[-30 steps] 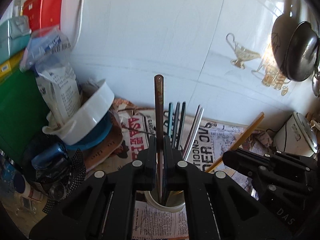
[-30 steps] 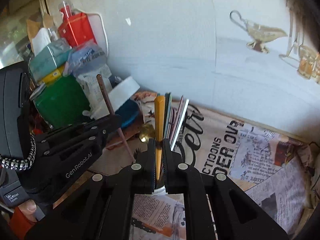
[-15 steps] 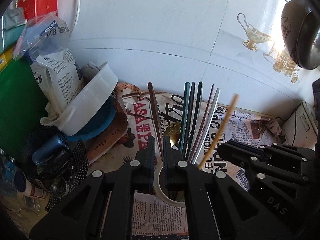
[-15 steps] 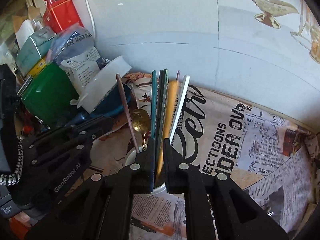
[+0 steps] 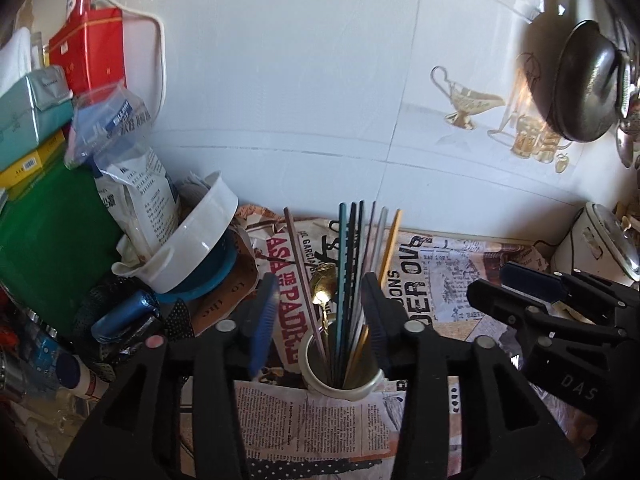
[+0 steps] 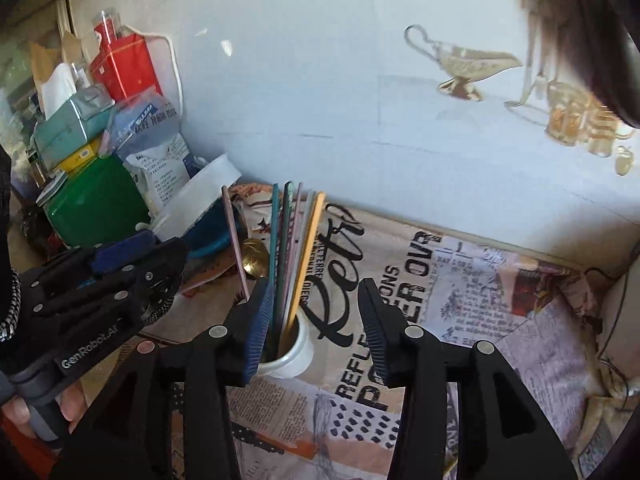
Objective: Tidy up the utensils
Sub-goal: 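Move both open tools back down to the silver fork and last chopstick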
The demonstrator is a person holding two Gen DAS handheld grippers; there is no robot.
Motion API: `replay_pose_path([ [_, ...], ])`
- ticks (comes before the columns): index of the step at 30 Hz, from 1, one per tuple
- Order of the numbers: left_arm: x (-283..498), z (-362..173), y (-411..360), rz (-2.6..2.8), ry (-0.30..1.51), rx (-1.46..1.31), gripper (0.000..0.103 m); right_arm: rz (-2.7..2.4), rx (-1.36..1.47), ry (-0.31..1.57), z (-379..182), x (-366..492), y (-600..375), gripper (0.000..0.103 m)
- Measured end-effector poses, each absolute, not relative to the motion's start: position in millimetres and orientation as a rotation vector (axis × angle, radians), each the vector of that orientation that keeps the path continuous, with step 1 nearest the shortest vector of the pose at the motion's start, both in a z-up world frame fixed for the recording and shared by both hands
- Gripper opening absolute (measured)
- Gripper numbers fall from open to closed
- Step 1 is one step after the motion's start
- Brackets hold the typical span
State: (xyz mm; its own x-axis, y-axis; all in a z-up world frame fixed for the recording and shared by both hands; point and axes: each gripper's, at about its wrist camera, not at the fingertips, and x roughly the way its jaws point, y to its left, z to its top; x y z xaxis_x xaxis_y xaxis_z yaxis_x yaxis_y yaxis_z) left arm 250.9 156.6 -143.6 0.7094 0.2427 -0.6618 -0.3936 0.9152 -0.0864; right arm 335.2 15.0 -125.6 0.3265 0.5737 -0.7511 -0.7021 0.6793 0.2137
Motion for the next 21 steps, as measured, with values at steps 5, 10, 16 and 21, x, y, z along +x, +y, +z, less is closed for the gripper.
replay_pose_path([
  [5,236,-123,133,0.337,0.651,-0.188,0.067,0.788,-0.145,0.863,-111,329,-17,0.045],
  [10,231,-115,108,0.301,0.643,-0.166,0.079,0.715,-0.139,0.825,-103,324,-49,0.054],
  [16,239,-122,79,0.244,0.670,-0.159,0.082,0.608,-0.139,0.842,-106,326,-92,0.055],
  [21,255,-141,55,0.194,0.722,-0.153,0.082,0.505,-0.133,0.901,-124,331,-129,0.056],
])
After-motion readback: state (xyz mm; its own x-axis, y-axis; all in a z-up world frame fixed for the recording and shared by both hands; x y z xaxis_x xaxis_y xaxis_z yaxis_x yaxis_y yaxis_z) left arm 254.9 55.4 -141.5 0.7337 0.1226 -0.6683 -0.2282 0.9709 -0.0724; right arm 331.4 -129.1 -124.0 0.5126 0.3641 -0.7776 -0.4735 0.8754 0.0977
